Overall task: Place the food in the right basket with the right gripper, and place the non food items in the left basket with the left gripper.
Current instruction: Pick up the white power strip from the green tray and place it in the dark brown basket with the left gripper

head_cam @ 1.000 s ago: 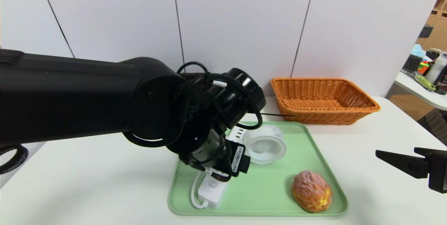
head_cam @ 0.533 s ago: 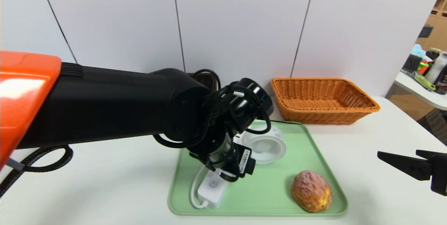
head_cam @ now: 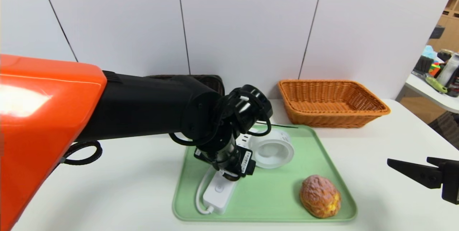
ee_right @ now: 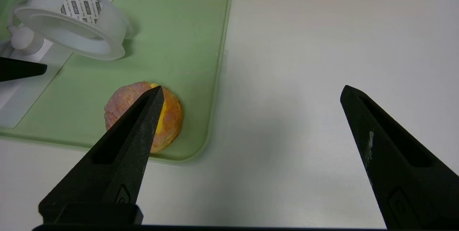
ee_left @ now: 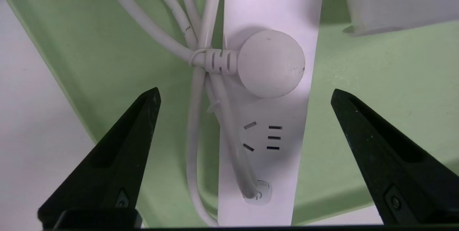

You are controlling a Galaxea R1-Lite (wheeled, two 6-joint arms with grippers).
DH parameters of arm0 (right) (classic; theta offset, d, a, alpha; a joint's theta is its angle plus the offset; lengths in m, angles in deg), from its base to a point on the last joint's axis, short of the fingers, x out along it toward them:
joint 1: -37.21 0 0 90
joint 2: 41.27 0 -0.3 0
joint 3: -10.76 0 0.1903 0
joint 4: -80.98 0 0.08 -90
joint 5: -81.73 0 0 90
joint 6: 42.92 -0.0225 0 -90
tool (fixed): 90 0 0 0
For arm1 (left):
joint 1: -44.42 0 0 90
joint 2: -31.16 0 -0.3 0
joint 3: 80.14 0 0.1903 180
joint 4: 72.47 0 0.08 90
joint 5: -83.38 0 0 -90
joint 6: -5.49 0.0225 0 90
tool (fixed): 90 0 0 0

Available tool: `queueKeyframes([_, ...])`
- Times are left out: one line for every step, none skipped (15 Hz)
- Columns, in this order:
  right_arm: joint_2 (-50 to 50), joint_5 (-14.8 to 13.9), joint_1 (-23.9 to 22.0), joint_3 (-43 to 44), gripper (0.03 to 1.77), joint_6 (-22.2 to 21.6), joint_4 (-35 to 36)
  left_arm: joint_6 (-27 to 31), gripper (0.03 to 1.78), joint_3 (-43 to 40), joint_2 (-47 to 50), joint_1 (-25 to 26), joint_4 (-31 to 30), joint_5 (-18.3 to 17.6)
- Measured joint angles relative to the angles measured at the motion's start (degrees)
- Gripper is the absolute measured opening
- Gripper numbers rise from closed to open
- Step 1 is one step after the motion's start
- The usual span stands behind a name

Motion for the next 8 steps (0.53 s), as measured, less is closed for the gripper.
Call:
queueKeyframes([0.0,0.0,0.0,0.0,1.70,0.0,0.0,0.0,1.69,0.0,-0.2,0.1,0.0,0.0])
queueKeyframes([0.2,0.0,0.0,0.0,1.70,0.0,0.0,0.0,1.69,0.0,-0.5,0.1,-0.1,0.0])
queueKeyframes([0.4,0.0,0.0,-0.1,1.70,0.0,0.0,0.0,1.69,0.2,-0.8,0.1,-0.1,-0.1])
queueKeyframes([0.5,0.0,0.0,-0.2,1.70,0.0,0.0,0.0,1.69,0.5,-1.2,0.1,-0.1,-0.1])
queueKeyframes([0.6,0.0,0.0,-0.3,1.70,0.0,0.0,0.0,1.69,0.7,-1.7,0.1,-0.1,-0.1])
queueKeyframes([0.7,0.0,0.0,-0.4,1.70,0.0,0.0,-0.1,1.69,0.9,-2.1,0.1,-0.3,-0.1])
queueKeyframes([0.7,0.0,0.0,-0.4,1.70,0.0,0.0,-0.1,1.69,1.0,-2.4,0.1,-0.5,-0.1])
queueKeyframes([0.8,0.0,0.0,-0.5,1.70,0.0,0.0,-0.1,1.69,1.0,-2.6,0.1,-0.6,-0.1])
